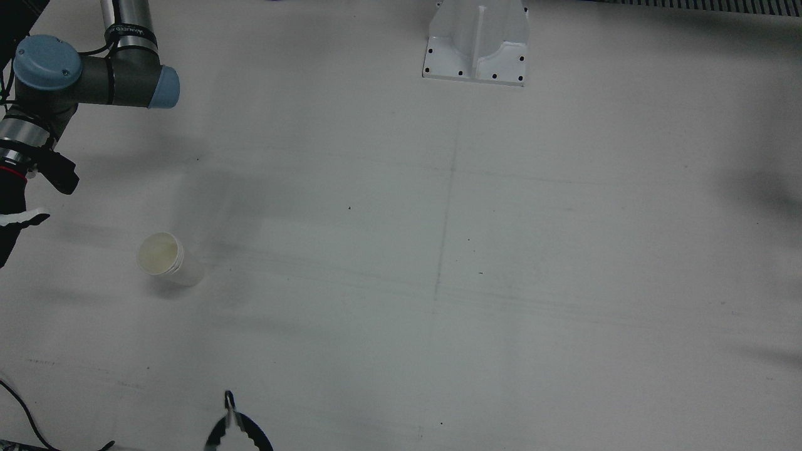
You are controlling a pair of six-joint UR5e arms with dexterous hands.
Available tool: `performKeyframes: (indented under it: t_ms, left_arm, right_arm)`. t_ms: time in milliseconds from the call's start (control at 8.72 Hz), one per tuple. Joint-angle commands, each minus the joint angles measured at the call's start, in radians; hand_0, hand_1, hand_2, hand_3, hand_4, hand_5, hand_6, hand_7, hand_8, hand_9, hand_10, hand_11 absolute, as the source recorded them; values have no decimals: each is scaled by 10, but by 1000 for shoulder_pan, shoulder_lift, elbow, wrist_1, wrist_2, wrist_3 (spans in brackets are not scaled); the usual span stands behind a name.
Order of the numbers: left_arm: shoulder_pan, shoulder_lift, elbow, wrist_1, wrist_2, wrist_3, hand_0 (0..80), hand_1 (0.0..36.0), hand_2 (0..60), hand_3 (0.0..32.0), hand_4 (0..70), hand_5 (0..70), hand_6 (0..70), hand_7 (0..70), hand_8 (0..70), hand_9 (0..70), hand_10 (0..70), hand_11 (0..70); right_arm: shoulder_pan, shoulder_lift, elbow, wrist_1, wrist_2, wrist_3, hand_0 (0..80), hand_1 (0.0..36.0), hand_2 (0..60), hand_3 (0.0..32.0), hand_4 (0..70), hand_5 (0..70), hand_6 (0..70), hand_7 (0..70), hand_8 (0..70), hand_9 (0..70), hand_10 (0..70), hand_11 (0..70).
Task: Pour water
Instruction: 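Move the left hand down toward the beige cup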
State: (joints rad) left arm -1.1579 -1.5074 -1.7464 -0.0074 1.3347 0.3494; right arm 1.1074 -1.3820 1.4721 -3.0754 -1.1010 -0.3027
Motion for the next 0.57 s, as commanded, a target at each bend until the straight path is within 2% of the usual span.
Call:
performKeyframes:
  t_ms: [0,115,229,344,459]
  left_arm:
    - [-8,-1,-24,0,0,0,415,59,83,84,69,40,0,104,0,6,25,48]
    - [-6,1,-24,0,-2,2,406,49,60,62,72,30,0,92,0,4,20,41]
    - [-3,-1,-19,0,-2,5,391,32,19,56,74,3,0,72,0,0,11,26]
    - [-2,-1,-30,0,0,5,387,28,12,68,79,0,0,67,0,0,8,21]
    - [1,-1,-27,0,0,5,386,27,6,74,78,0,0,55,0,0,5,16]
  right_arm:
    - [93,-24,72,-88,-60,-50,491,58,0,186,62,14,0,0,0,0,0,0]
    - [124,-28,76,-91,-72,-58,492,62,0,96,79,6,0,0,0,0,0,0]
    - [141,-31,80,-92,-71,-97,484,55,0,50,83,4,0,0,0,0,0,0]
    - [156,-70,153,-106,-72,-166,478,50,0,74,69,0,0,0,0,0,0,0]
    - [169,-131,224,-121,-71,-215,472,41,0,82,61,0,0,0,0,0,0,0]
